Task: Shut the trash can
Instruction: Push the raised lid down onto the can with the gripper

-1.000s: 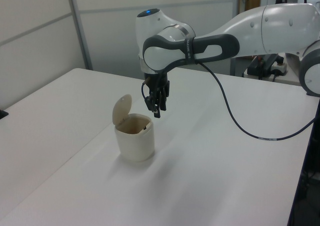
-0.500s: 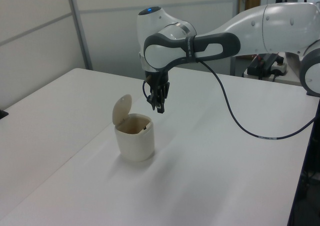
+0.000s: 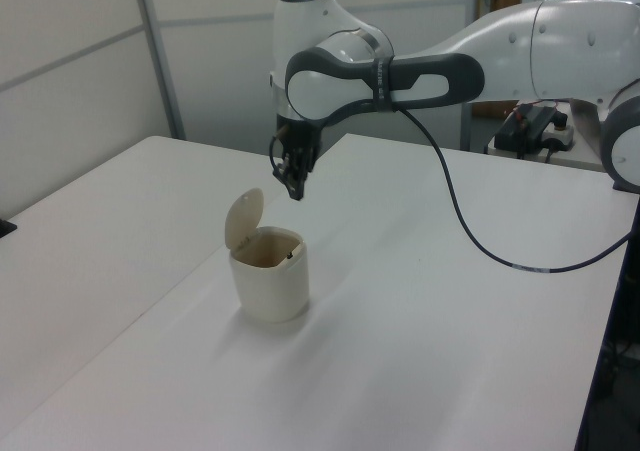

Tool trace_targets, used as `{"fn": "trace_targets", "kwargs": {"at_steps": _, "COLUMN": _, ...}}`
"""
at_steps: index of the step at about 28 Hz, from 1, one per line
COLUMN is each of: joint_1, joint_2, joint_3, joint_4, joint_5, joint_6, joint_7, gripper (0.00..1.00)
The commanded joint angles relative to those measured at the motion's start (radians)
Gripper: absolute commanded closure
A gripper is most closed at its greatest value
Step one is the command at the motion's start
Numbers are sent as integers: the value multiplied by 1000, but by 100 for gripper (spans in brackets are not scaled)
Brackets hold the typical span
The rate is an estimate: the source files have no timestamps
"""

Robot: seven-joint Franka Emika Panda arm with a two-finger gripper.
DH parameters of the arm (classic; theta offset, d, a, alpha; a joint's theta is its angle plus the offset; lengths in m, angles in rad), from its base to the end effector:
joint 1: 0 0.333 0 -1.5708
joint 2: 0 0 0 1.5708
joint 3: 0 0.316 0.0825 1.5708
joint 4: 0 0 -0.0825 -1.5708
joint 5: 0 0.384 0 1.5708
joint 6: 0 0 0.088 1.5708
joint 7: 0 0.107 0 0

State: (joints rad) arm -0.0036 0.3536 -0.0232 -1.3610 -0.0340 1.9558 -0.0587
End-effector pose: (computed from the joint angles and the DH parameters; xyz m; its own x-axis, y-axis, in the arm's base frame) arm 0.6894 -0.0180 0.5447 0.9706 0.0487 0.2358 0.0365 -0.9978 0.0556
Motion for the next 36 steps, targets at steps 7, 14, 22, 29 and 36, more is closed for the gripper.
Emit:
{"fn": "trace_targets", "kwargs": {"at_steps": 7, "joint_1": 11, "joint_2": 31, "joint_3": 5, "joint_4": -7, "joint_5": 138, "joint_6": 362, "joint_7": 37, "gripper": 100}}
{"fn": "trace_targets", "kwargs": {"at_steps": 14, "joint_1": 17, "joint_2": 82, "joint_3": 6, "joint_4": -7, "joint_5": 138, "joint_6": 442, "joint_7": 57, "gripper": 100}}
{"fn": "trace_targets", "kwargs": {"at_steps": 22, "joint_1": 21, "joint_2": 117, "joint_3": 6, "joint_4": -18, "joint_5": 129, "joint_6": 469, "joint_7": 56, "gripper": 100}}
{"fn": "trace_targets", "kwargs": {"at_steps": 29, "joint_1": 21, "joint_2": 99, "joint_3": 3, "joint_4": -27, "joint_5": 131, "joint_6": 393, "joint_7": 57, "gripper": 100}}
{"fn": "trace_targets", "kwargs": {"at_steps": 36, "joint_1": 19, "joint_2": 96, "joint_3": -6, "joint_4": -33, "joint_5": 112, "joint_6": 238, "joint_7": 49, "gripper": 100}}
